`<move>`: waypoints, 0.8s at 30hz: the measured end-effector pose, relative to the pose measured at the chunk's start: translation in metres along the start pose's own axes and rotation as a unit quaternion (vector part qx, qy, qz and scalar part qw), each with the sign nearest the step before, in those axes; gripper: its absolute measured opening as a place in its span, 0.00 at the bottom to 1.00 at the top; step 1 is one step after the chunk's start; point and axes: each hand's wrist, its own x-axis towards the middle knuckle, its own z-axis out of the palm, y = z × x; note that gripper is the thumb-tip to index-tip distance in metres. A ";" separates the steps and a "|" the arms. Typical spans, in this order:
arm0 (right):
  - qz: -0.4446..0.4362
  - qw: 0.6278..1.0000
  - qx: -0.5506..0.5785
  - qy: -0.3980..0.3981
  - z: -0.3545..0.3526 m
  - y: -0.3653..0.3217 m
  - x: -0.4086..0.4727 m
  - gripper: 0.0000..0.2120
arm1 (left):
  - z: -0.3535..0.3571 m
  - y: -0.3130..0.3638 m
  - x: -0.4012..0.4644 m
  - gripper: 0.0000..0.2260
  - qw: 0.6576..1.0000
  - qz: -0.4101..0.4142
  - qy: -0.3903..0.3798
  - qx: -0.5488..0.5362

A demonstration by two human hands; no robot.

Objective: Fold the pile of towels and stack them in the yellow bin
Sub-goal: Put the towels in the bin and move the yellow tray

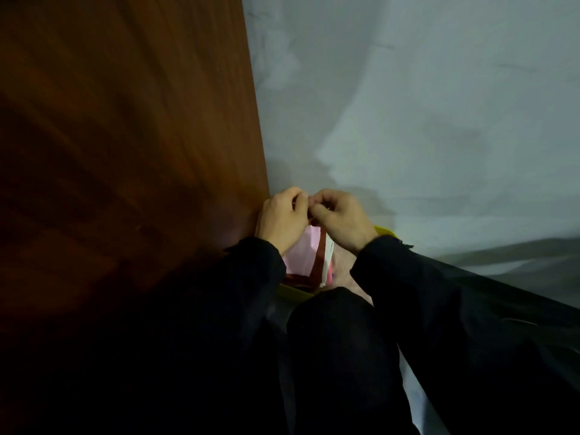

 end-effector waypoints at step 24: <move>-0.498 0.851 -0.161 -0.031 0.035 -0.415 -0.022 0.17 | -0.227 0.167 -0.091 0.18 0.876 0.224 0.270 -0.330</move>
